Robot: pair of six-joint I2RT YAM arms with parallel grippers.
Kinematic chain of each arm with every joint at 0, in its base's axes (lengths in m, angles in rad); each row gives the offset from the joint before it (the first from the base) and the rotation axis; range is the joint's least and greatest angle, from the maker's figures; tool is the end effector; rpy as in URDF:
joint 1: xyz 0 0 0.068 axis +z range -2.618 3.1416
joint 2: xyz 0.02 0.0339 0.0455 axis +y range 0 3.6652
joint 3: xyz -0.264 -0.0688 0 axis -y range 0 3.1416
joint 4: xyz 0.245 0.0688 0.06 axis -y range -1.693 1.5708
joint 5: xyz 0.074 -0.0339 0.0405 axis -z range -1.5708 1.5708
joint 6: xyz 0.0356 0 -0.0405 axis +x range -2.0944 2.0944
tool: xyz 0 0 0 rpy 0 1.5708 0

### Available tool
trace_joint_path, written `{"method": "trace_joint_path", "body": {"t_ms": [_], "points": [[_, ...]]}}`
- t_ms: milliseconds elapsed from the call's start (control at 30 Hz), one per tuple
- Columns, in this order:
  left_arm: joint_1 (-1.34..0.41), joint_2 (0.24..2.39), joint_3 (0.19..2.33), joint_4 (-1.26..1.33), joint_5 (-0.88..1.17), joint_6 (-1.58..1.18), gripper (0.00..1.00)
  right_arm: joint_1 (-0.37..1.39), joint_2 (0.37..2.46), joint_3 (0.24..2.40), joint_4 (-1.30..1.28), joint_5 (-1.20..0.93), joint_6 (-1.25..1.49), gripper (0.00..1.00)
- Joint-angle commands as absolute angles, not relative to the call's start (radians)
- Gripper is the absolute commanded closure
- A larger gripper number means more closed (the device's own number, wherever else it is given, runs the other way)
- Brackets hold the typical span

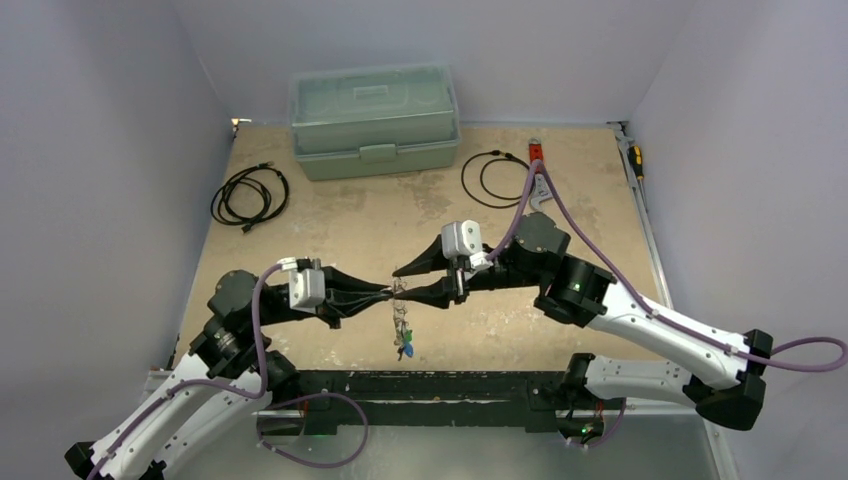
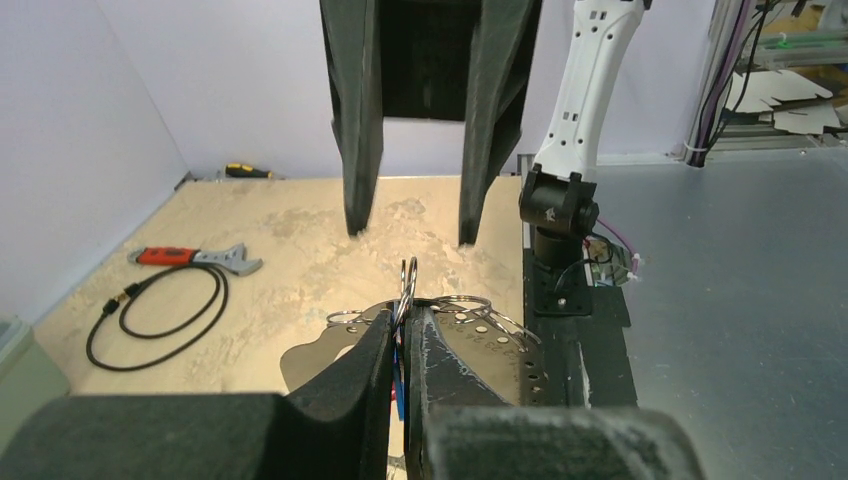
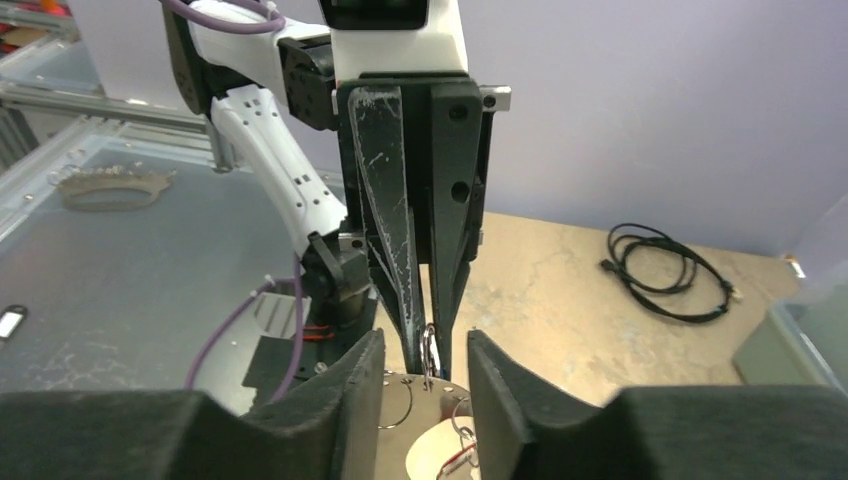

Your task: Put the keys on the keyring

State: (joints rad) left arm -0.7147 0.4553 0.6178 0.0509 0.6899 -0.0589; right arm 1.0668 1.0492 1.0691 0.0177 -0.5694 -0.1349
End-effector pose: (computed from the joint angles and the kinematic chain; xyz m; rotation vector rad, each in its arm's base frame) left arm 0.0713 -0.0919 0.3499 1.0195 1.1009 -1.0971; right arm 0.0972 0.2160 0.4112 -1.2969 1.0379 1.1569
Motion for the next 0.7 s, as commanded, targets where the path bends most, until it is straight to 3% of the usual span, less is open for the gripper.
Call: {"method": "trace_joint_path", "body": {"t_ms": [0,100,400,667], "points": [[-0.715,0.467,0.664,0.056,0.666,-0.05,1.0,1.071,1.008,1.177,-0.117,-0.486,-0.195,0.56],[-0.715,0.47,0.668,0.051,0.666,-0.049,1.0,1.071,1.04,1.251,-0.246,-0.462,-0.24,0.52],[-0.715,0.484,0.672,0.04,0.661,-0.05,1.0,1.08,1.152,1.411,-0.504,-0.439,-0.301,0.54],[-0.715,0.497,0.676,0.034,0.662,-0.05,1.0,1.105,1.215,1.49,-0.622,-0.408,-0.334,0.65]]}}
